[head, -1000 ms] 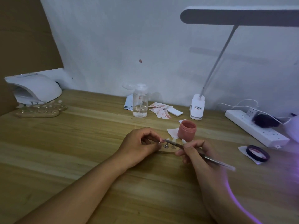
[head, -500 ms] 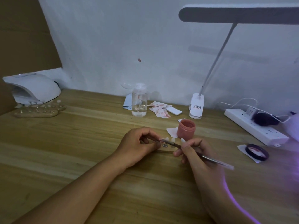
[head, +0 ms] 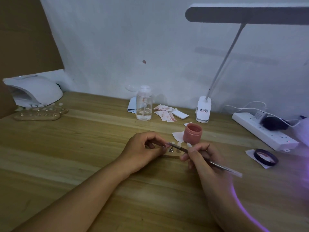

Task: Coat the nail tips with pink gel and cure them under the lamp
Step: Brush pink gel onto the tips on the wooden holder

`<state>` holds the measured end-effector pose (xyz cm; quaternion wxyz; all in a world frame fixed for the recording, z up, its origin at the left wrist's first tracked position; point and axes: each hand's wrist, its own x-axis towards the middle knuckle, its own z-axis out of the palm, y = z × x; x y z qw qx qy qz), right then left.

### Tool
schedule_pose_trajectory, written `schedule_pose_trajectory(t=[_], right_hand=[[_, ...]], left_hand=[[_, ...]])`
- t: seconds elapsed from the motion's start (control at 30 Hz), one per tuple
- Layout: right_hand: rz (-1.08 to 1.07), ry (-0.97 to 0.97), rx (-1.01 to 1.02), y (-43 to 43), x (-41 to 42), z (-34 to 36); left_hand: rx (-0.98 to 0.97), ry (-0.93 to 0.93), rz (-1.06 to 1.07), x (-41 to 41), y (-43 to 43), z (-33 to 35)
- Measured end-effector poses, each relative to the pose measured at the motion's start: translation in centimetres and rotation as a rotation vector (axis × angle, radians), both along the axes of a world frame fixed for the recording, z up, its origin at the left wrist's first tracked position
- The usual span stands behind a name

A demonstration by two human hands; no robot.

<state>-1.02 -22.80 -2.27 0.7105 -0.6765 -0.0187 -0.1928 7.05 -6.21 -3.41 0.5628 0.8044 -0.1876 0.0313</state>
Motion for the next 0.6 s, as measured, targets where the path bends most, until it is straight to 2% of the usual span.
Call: schedule_pose_trajectory(t=[0.43,0.6], right_hand=[[-0.067,0.035,0.026,-0.39,0.12,-0.25],[-0.018,0.026,-0.007,-0.03,-0.03,-0.11]], left_hand=[[-0.021,-0.006,-0.004,0.14,0.04,-0.29],[-0.007,0.009,0.013,0.18,0.11,-0.34]])
